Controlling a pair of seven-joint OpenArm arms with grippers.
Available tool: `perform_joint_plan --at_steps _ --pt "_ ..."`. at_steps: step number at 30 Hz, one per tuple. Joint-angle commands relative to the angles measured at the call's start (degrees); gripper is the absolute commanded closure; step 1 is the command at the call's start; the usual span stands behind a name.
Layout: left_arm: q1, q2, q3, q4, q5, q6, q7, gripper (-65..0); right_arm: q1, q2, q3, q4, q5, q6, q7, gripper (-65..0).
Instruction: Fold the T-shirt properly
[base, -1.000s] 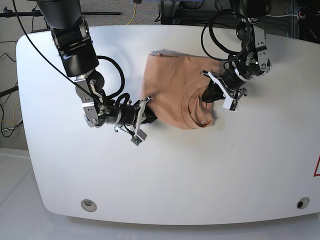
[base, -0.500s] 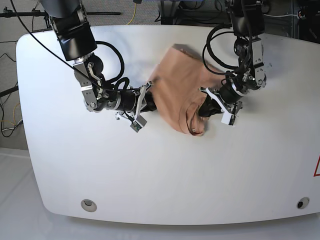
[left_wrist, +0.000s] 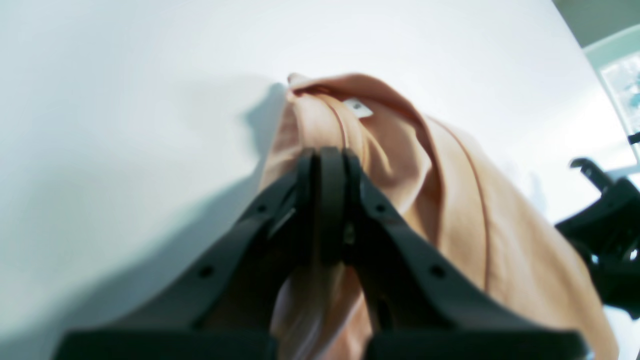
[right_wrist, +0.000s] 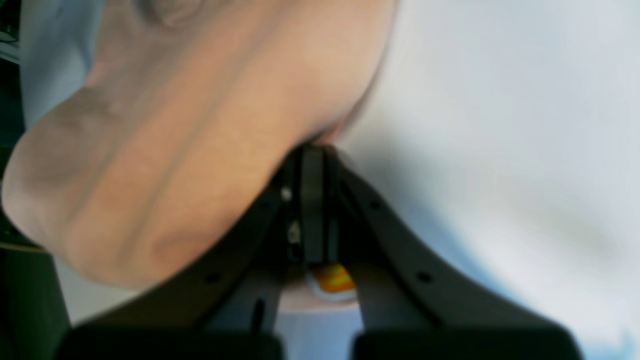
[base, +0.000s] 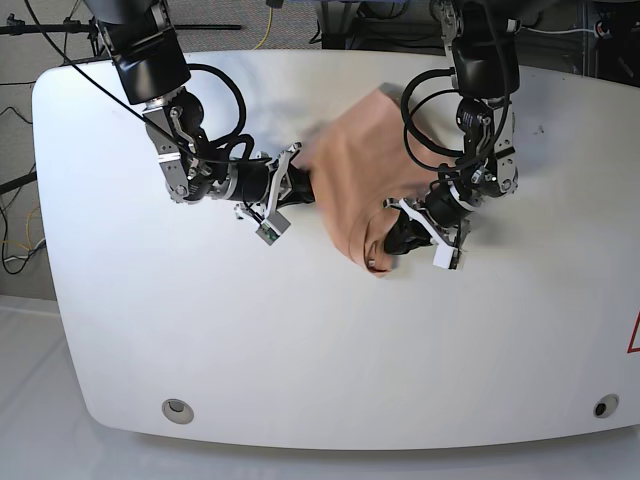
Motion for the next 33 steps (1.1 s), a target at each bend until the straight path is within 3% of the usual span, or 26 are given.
perform_joint_plan --at_steps 1,10,22,33 --pt "-1.84 -0.05 0.1 -0.53 -0.89 -0.27 -2.45 0.0 -1.5 2.19 -0.35 0.06 -5.74 -1.39 -6.75 0.0" --pt "-2.19 0.92 4.32 0.26 -0.98 -0.27 -4.03 0.0 -4.84 5.09 0.88 5.34 -5.74 -1.83 -4.46 0.0" --pt "2.03 0.74 4.41 18.99 -0.89 -0.27 -3.85 0.0 -3.17 5.01 12.4 6.57 -5.91 -1.57 -6.4 0.0" --pt "7.65 -0.4 4.23 36.48 -1.07 -0.27 5.47 0.0 -0.27 5.01 12.93 7.89 -5.74 -1.74 -6.4 0.0"
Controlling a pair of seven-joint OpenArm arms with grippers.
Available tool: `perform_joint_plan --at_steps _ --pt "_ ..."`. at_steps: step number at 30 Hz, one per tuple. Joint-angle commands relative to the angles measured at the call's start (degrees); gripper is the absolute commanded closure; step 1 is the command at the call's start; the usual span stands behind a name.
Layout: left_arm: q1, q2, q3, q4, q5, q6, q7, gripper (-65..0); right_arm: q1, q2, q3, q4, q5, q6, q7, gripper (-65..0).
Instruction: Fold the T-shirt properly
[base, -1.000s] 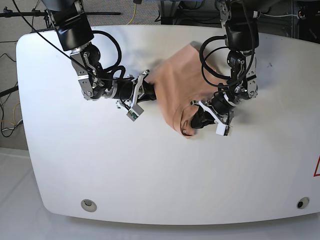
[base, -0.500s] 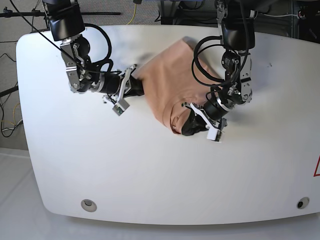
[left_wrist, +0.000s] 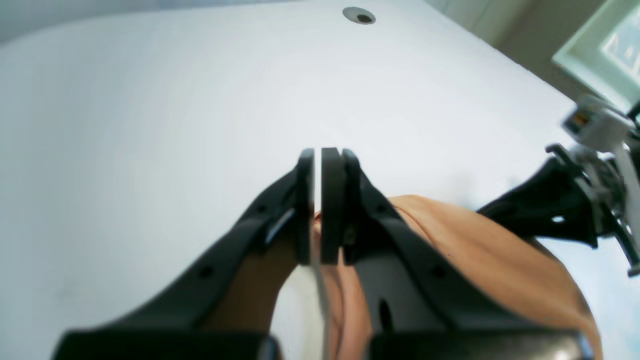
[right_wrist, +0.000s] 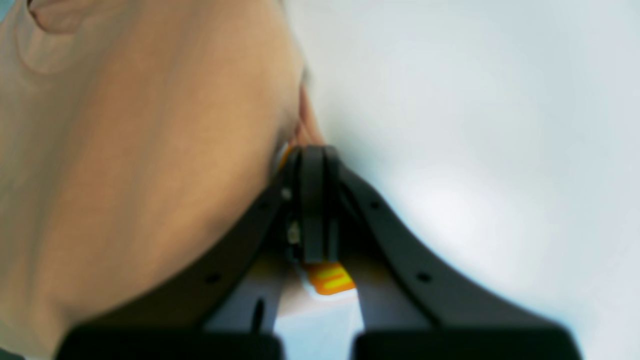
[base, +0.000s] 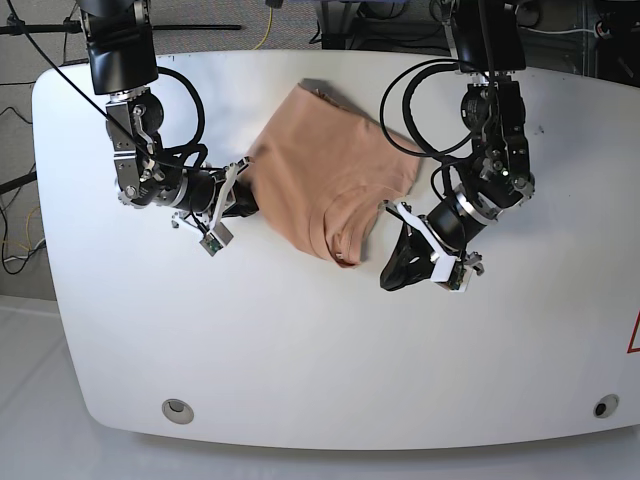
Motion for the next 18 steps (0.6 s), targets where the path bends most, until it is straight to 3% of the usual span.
perform_joint_plan --at_steps 1,18 --pt "1.43 -0.09 -0.03 4.77 -1.02 -0.1 0.97 0.0 1.79 0.74 0.34 0.94 -0.16 -0.39 0.11 0.0" --pt "13.74 0.26 0.32 8.99 -1.2 -0.1 12.93 0.0 6.36 0.66 0.34 0.94 -0.07 -0.47 -0.06 0.0"
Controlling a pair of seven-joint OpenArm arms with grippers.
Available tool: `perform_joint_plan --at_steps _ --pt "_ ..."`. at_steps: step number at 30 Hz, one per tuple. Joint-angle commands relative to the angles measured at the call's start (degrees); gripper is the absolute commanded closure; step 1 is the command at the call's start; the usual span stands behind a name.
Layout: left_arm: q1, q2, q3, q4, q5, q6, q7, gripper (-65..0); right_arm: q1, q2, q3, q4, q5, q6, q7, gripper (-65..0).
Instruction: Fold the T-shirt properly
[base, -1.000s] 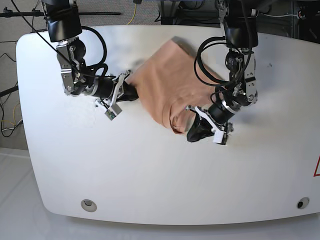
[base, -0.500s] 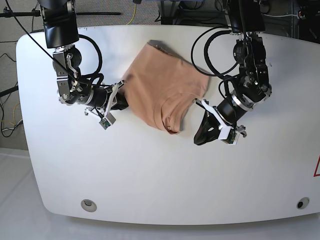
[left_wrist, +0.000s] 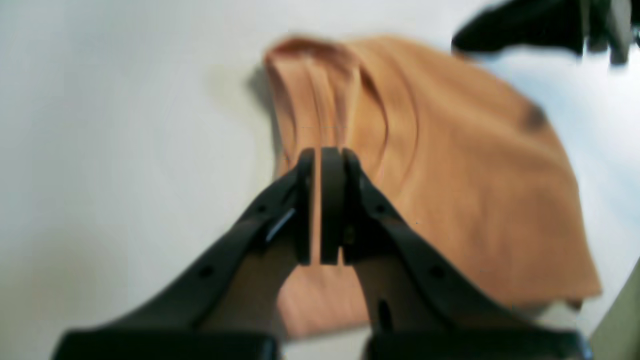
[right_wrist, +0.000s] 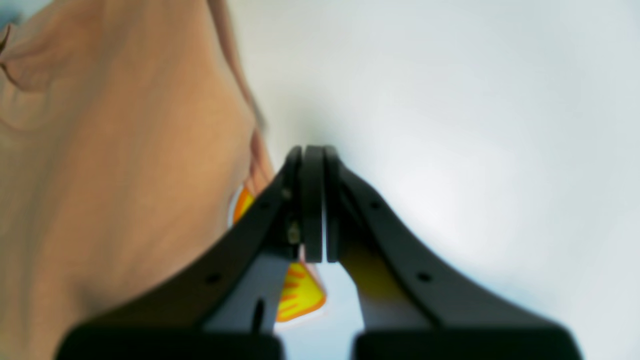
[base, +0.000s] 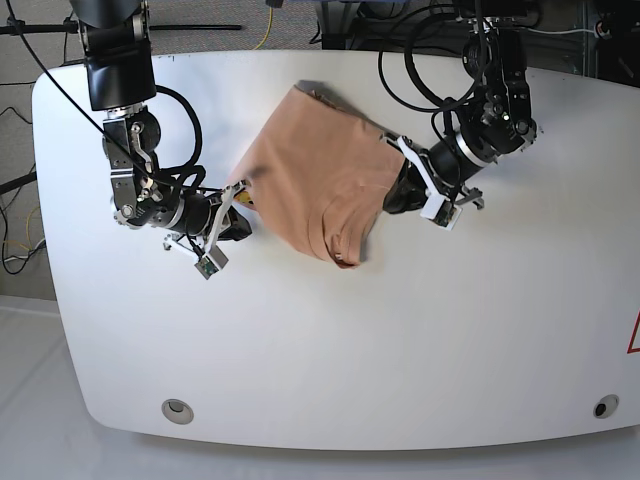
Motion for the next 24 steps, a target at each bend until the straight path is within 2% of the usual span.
perform_joint_plan --at_steps 1,5,16,24 --pt "0.65 -0.03 0.04 2.35 -1.18 -0.27 1.19 0.0 2.1 0.66 0.45 0.85 0.8 0.22 0.92 0.0" --pt "2.41 -0.03 0.04 4.9 -1.18 -0.27 4.62 0.0 2.8 0.66 0.45 0.5 0.62 0.14 0.83 0.0" --pt "3.37 -0.03 -0.22 9.12 -1.18 -0.27 18.34 0.0 4.47 -0.05 0.36 -4.86 0.54 0.14 1.19 0.0" --pt "3.37 -0.2 -0.31 9.03 -0.91 0.25 24.49 0.0 4.3 -0.14 0.36 -5.74 0.54 0.14 1.19 0.0"
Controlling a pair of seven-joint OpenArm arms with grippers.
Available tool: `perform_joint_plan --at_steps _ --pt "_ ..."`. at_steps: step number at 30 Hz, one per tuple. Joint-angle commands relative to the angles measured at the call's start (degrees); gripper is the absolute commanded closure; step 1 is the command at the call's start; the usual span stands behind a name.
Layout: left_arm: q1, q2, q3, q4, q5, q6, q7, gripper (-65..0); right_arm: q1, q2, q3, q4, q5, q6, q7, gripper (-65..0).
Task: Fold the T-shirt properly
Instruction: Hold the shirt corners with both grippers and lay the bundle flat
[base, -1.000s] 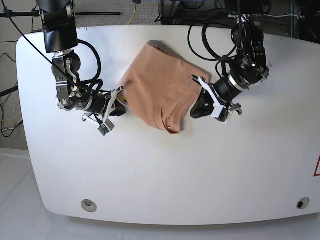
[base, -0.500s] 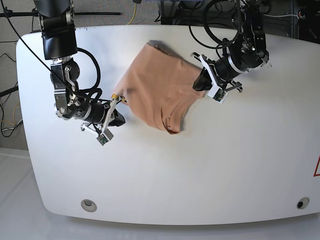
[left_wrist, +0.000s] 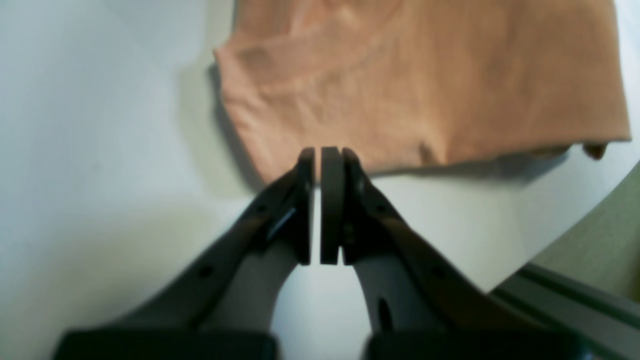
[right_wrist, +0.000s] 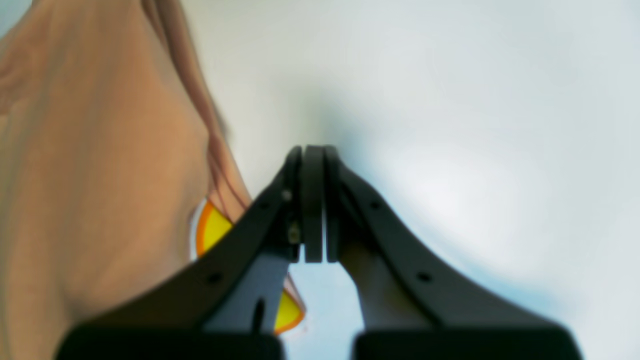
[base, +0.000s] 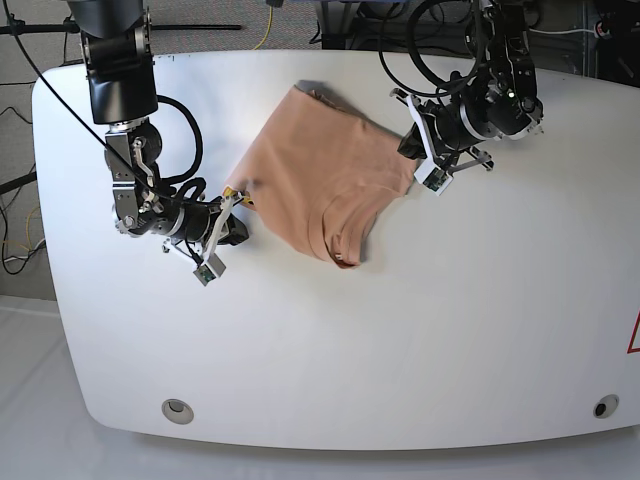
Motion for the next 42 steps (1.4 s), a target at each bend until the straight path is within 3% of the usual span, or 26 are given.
perform_joint_plan --at_steps 1,9,17,25,34,42 --pt "-0.34 -0.25 -0.05 1.08 -0.61 0.96 0.43 0.0 1.39 0.89 0.4 0.83 0.78 0.25 1.3 0.0" --pt "-0.43 -0.33 0.3 0.2 -0.52 8.17 -0.19 0.0 0.86 0.98 0.4 0.75 0.69 0.25 1.3 0.0" --pt "-1.13 -0.42 1.53 -4.29 -0.43 12.12 -4.93 0.0 -0.89 1.07 0.4 0.75 -0.28 0.25 1.3 0.0" --pt "-3.59 -0.42 2.15 -13.43 -0.43 13.44 -10.03 0.0 -4.06 0.45 0.49 1.1 -7.49 0.42 1.3 0.0" --pt "-7.29 -1.39 2.41 -19.41 -0.43 13.79 -13.2 0.0 -7.05 0.98 0.67 2.86 -7.4 0.69 1.3 0.0" --pt "-10.8 -1.56 2.41 -24.68 -0.43 13.79 -18.12 0.0 -11.8 0.89 6.99 8.31 -7.66 0.77 1.12 0.0"
